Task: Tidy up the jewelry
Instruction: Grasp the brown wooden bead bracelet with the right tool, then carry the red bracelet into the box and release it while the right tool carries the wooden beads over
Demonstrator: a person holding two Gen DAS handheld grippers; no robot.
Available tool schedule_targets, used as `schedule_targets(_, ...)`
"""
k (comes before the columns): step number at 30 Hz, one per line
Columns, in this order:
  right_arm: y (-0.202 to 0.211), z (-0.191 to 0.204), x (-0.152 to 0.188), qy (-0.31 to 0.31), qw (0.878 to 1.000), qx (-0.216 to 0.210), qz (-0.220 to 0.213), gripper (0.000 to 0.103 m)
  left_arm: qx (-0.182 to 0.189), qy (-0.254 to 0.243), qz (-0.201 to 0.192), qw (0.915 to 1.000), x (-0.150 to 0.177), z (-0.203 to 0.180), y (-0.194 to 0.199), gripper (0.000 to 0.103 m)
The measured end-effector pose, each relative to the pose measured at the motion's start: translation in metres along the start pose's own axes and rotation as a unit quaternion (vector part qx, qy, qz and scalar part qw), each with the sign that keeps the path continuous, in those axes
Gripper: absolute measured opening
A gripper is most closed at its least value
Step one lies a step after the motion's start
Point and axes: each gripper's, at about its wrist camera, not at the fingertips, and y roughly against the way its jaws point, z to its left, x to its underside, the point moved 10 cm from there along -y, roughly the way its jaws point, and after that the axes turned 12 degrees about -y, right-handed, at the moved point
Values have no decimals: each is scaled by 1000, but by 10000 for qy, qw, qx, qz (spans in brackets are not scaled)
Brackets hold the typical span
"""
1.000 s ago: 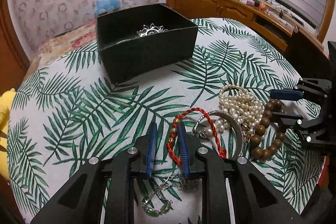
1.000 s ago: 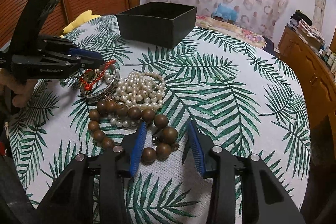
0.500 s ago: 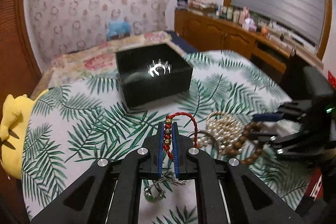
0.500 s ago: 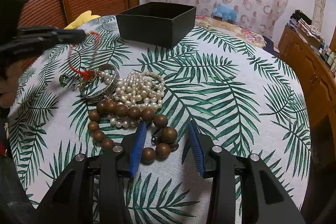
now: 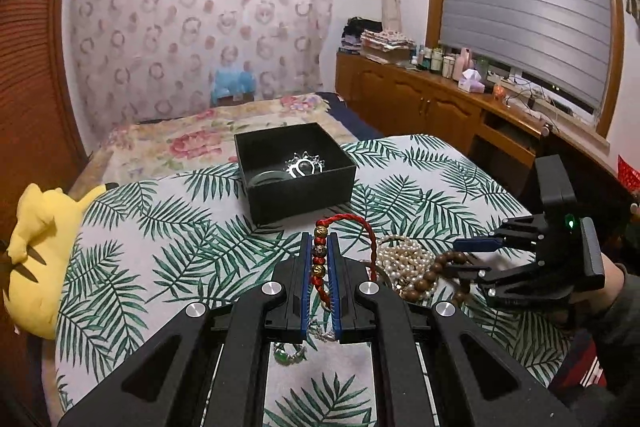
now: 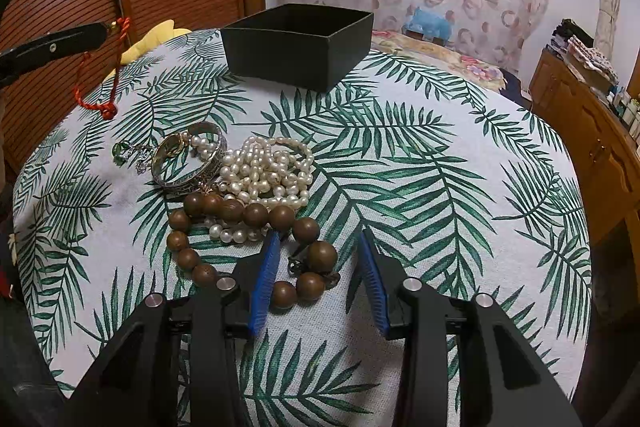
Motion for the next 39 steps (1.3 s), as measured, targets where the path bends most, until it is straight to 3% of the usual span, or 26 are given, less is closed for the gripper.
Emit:
schedule_targets(1, 1, -1, 0, 4, 10000, 13, 8, 22, -3, -4, 4, 10000, 0, 0, 0, 7)
schedule_targets(5, 4, -1, 1, 6, 10000, -1, 20, 19, 26, 24, 24, 10000, 3, -3, 1, 7)
schedule_targets(17, 58, 24, -43, 109, 9971, -307, -682, 18, -32, 100, -65, 9999, 3, 3, 4, 7)
schedule_targets(25, 81, 24, -94, 286, 9942, -306, -988, 18, -78, -8, -178, 9998, -17, 18, -3, 7)
schedule_targets(39, 65, 31, -162, 326, 9926, -483, -1068, 18, -21, 167, -150, 9997, -43, 54, -31, 7)
